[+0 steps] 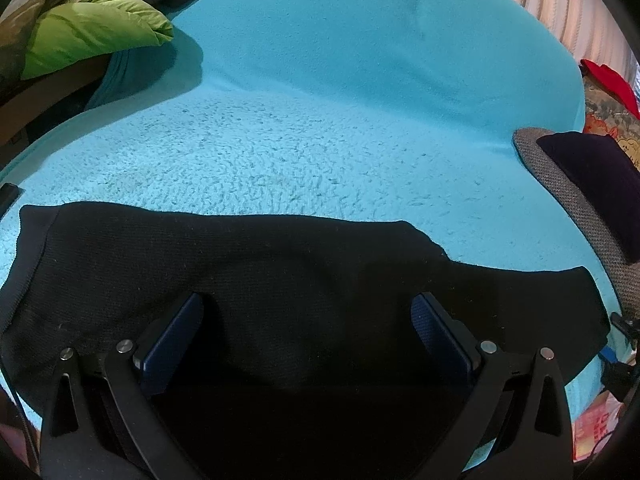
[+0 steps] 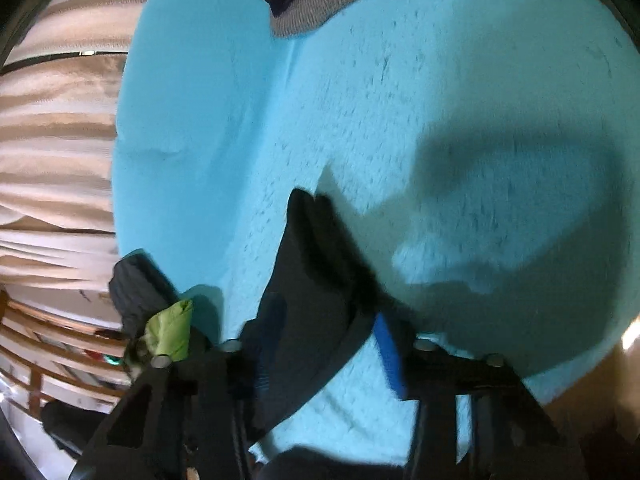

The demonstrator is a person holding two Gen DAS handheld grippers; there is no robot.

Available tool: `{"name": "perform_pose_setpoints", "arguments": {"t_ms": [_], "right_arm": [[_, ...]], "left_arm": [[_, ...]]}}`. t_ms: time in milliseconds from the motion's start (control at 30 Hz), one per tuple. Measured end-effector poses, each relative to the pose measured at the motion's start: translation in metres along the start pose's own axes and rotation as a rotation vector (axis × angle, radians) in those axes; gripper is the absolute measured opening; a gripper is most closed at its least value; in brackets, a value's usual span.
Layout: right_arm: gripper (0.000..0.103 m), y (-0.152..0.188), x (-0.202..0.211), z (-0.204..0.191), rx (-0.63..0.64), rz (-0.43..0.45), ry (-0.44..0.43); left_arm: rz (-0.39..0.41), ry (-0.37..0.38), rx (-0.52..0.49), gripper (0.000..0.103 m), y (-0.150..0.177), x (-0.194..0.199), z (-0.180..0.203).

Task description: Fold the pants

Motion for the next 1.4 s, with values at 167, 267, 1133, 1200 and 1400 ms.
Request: {"name": "perform_pose_setpoints", "arguments": {"t_ms": [167, 267, 1133, 1200, 1400], "right_arm": [[0.013, 0.002, 0.0, 0.008, 0.017, 0.034, 0.027], [0.011, 0.003, 0.001, 0.01, 0.026, 0.044, 0.021], [0.008, 0.014, 0.006, -0.011, 0.18, 0.124, 0.061], [0.008, 0.021, 0.006, -0.024, 0.234, 0.117, 0.051], [0.008, 0.056, -0.013, -0.064, 0.416, 0.06, 0.044]], "left_arm": [[0.001, -0.003, 0.003, 0.103, 0.0, 0.001, 0.001], [-0.001, -0.007, -0.002, 0.103, 0.0, 0.0, 0.001], [0.086, -0.129, 0.096, 0.103, -0.001, 0.029, -0.034], [0.083, -0.146, 0.119, 0.103, 0.0, 0.03, -0.041], [0.037, -0.173, 0.14, 0.103, 0.0, 0.022, -0.048]]}}
Point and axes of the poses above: each gripper's, at about its wrist camera, not at the fingertips, and x roughly against the way its jaws point, z to its right, y to its underside, the point moved 1 cm from there along -x, roughly the way its jaws point, and after that the axes turned 11 degrees about -x, right-handed, at the moved point
